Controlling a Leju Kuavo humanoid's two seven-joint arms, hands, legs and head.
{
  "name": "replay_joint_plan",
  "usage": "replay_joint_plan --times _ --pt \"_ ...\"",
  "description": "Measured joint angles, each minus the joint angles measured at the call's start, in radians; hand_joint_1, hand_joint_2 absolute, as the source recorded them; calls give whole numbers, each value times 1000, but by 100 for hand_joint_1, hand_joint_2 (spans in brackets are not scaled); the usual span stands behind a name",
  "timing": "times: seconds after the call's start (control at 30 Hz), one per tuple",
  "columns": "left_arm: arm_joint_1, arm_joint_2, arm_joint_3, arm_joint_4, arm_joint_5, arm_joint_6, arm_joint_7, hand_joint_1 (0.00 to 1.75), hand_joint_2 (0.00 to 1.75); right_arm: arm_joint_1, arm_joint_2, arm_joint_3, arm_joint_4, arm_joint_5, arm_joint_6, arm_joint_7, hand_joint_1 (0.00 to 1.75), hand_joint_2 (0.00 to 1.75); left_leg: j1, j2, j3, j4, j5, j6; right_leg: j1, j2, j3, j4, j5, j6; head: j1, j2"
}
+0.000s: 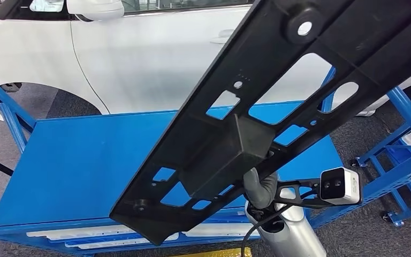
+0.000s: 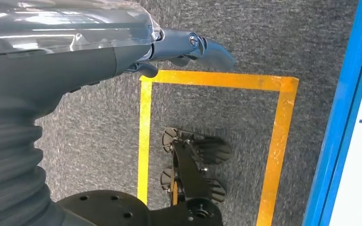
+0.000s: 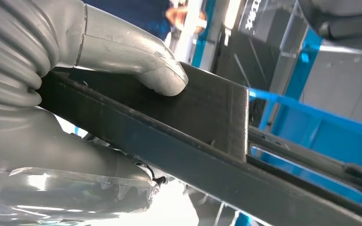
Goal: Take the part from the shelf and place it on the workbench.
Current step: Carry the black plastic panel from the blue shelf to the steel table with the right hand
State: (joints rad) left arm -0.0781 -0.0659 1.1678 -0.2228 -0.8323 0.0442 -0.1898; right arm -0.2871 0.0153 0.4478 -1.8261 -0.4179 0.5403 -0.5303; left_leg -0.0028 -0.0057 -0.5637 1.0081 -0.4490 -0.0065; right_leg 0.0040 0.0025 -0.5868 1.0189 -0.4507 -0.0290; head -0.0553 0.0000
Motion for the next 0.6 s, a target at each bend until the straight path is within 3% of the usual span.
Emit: replay_joint_plan --times 0.07,0.13,0.2,0.27,0.3,0.33,0.4,0.47,0.5,0.6 --pt "-1 4 0 0 -3 6 7 0 175 18 0 13 -6 8 -2 -13 175 175 -2 -1 2 -9 5 7 0 -1 -1 -3 4 10 0 0" --pt "0 8 0 0 -7 8 17 0 175 45 -1 26 -18 25 -14 -39 175 175 5 1 5 -25 17 16 1 -1 -3 5 -9 21 0 0" --pt "-1 11 0 0 -9 8 28 0 175 64 -3 42 -25 52 -28 -78 175 175 9 4 3 -38 29 24 -1 0 -35 82 -71 31 0 0" --pt "-1 14 0 0 -10 8 36 0 175 78 -7 55 -25 82 -47 -111 175 175 8 6 -5 -39 34 27 -7 0 -88 215 -144 39 0 0" --pt "-1 15 1 0 -13 6 39 0 175 85 -10 60 -24 97 -60 -119 175 175 9 7 -10 -37 37 27 -11 0 -102 259 -158 43 0 0" --pt "0 17 1 0 -17 3 42 0 175 90 -13 64 -24 111 -73 -123 175 175 10 7 -15 -35 39 25 -16 -1 -99 269 -153 47 0 0" --pt "0 20 0 0 -31 -7 46 0 175 94 -17 70 -28 136 -93 -124 175 175 13 7 -27 -23 41 20 -26 -2 -35 172 -100 55 0 0" --pt "-1 26 -2 0 -47 -21 51 0 175 96 -19 76 -44 157 -106 -125 175 175 14 5 -40 -6 41 9 -29 0 37 51 -62 52 0 0" --pt "-1 30 -4 0 -55 -26 53 0 175 97 -20 78 -56 167 -113 -125 175 175 14 4 -45 2 41 2 -28 2 53 20 -56 47 0 0" --pt "-1 38 -10 0 -79 -34 68 0 175 98 -26 84 -92 179 -152 -125 175 175 15 2 -54 9 47 -19 -25 6 43 11 -50 22 0 0"
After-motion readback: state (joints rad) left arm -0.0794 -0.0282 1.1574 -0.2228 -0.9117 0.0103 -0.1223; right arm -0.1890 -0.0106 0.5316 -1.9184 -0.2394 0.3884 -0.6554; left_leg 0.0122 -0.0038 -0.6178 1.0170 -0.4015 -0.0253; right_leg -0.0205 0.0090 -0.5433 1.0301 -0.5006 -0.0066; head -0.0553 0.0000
